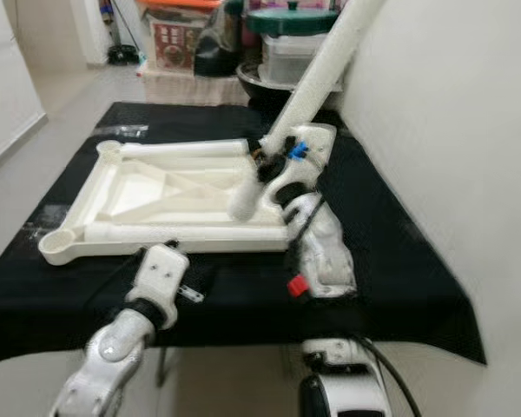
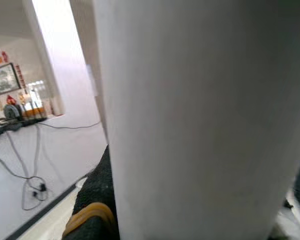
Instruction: Building children table
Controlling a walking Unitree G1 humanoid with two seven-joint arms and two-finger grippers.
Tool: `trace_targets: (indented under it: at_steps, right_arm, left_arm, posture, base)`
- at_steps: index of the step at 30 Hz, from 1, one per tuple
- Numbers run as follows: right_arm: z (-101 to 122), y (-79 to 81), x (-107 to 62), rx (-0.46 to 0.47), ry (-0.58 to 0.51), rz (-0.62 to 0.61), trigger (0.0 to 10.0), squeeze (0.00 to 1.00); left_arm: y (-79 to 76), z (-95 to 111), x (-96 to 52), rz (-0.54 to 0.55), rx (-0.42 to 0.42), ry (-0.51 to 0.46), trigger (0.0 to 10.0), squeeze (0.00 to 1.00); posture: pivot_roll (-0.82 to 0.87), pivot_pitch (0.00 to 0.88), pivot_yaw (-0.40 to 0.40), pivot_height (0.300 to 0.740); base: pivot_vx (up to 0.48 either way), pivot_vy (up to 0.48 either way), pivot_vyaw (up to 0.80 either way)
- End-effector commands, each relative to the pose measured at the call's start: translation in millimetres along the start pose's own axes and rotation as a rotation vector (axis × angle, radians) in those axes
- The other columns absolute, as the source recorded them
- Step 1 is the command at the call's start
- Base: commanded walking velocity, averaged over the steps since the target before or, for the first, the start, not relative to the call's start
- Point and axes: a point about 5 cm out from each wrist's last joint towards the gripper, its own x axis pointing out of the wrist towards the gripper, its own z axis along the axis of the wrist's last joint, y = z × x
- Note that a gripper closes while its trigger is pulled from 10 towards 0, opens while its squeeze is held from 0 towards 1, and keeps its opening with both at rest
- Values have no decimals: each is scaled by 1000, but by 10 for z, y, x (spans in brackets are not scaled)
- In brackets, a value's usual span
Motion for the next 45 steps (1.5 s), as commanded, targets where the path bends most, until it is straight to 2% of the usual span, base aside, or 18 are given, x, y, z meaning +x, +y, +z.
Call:
trace_targets:
  at_steps: [1,6,9,17,22,23,26,27,28,29,30,38,41,45]
  right_arm:
    - [-16,62,22,-2,-2,15,10000,0]
    - [-13,53,21,-9,-4,14,10000,0]
    - [-10,34,29,-17,-1,14,10000,0]
    - [29,18,73,-44,-6,28,10000,0]
    - [81,-17,165,-92,4,90,10000,0]
    - [154,-89,288,-163,13,110,10000,0]
    - [222,-125,348,-205,6,114,10000,0]
    - [356,-189,464,-338,-13,42,10000,0]
    - [356,-189,464,-338,-13,42,10000,0]
    - [416,-203,502,-388,-22,17,10000,0]
    - [437,-224,551,-518,-20,-45,10000,0]
    - [232,-133,563,-600,30,-38,10000,0]
    - [2,-14,544,-643,66,7,10000,0]
    - [-65,22,551,-665,63,7,10000,0]
  left_arm:
    - [16,-57,-15,6,-8,33,10000,0]
    - [20,-56,-19,11,-17,34,10000,0]
    - [66,-79,-19,51,-39,53,10000,0]
    - [92,-94,-7,69,-72,63,10000,0]
    - [3,-29,-26,18,-119,40,10000,0]
    - [-118,55,-70,-66,-163,5,10000,0]
    - [-188,105,-108,-114,-179,-14,10000,0]
    - [-279,160,-188,-164,-181,-29,10000,0]
    - [-279,160,-188,-164,-181,-29,10000,0]
    - [-314,189,-235,-182,-179,-35,10000,0]
    - [-373,211,-309,-201,-172,-33,10000,0]
    - [-422,263,-380,-211,-186,-30,10000,0]
    - [-366,374,-392,-195,-186,-54,10000,0]
    - [-306,412,-417,-177,-177,-58,10000,0]
  posture:
    - [49,0,-84,740]
    - [50,0,-86,740]
    - [50,0,-88,740]
    - [49,0,-88,740]
    - [55,0,-92,740]
    - [63,0,-98,740]
    - [64,0,-98,740]
    - [73,0,-108,740]
    - [73,0,-108,740]
    - [74,6,-108,740]
    - [76,33,-110,740]
    - [79,79,-119,740]
    - [86,131,-124,740]
    - [93,158,-128,740]
  base:
    - [337,-337,0]
    - [341,-334,0]
    - [0,0,0]
    - [0,0,0]
    - [0,0,0]
    - [0,0,0]
    - [0,0,0]
    - [0,0,0]
    - [0,0,0]
    - [0,0,0]
    - [0,0,0]
    - [0,0,0]
    - [0,0,0]
    - [0,0,0]
